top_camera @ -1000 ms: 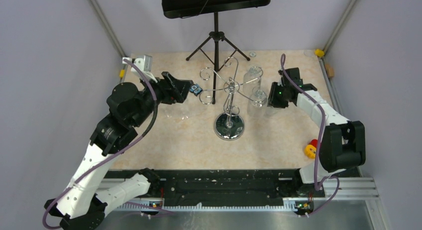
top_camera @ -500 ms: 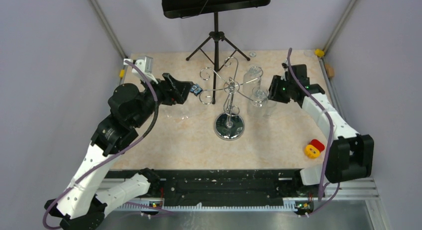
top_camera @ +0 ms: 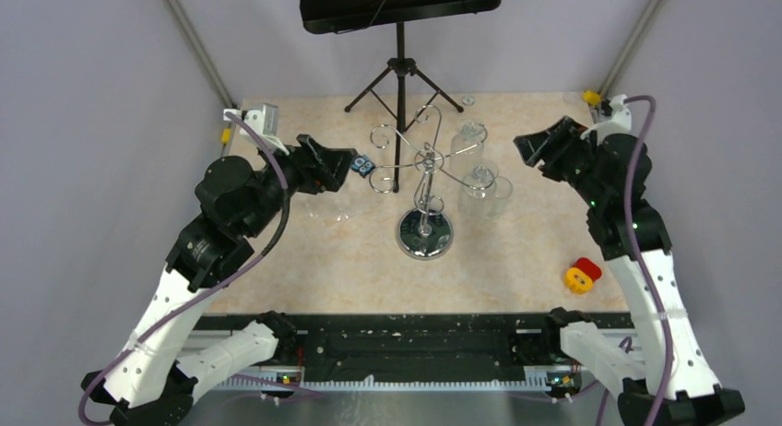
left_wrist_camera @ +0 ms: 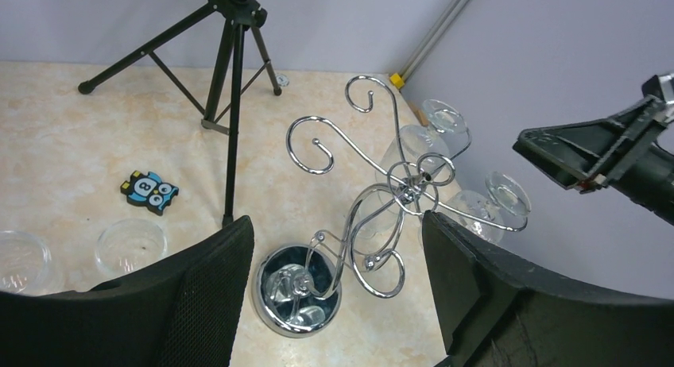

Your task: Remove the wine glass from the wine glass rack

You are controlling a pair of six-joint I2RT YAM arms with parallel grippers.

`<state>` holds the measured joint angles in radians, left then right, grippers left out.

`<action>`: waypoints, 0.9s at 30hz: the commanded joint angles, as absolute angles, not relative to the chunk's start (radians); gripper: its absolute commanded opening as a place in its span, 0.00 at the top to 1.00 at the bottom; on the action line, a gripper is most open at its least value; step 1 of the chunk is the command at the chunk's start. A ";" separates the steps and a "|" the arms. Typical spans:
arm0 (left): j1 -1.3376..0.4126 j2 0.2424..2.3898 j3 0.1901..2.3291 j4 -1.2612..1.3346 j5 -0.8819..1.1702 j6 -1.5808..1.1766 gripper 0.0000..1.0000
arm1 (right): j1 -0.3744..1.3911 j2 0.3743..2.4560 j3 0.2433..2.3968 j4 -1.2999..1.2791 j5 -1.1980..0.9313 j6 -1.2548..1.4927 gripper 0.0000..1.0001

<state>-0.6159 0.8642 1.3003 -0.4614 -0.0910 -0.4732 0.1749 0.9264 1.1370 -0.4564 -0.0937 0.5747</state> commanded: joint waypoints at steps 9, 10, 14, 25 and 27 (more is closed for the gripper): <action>-0.613 0.875 1.303 -0.359 -0.014 -0.485 0.19 | 0.184 0.888 1.152 -0.398 -0.362 0.844 0.41; -0.613 0.875 1.304 -0.362 -0.017 -0.481 0.19 | 0.185 0.892 1.148 -0.401 -0.363 0.847 0.42; -0.612 0.855 1.289 -0.358 -0.063 -0.479 0.19 | 0.184 0.900 1.114 -0.353 -0.433 0.894 0.46; -0.613 0.855 1.268 -0.341 -0.043 -0.485 0.19 | 0.184 0.870 1.077 -0.330 -0.513 0.960 0.50; -0.613 0.856 1.265 -0.340 -0.039 -0.480 0.19 | 0.184 0.867 1.071 -0.329 -0.523 0.960 0.53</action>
<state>-0.6159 0.8597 1.2732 -0.3996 -0.0456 -0.4778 0.1749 0.8909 1.0836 -0.3759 -0.4767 0.9302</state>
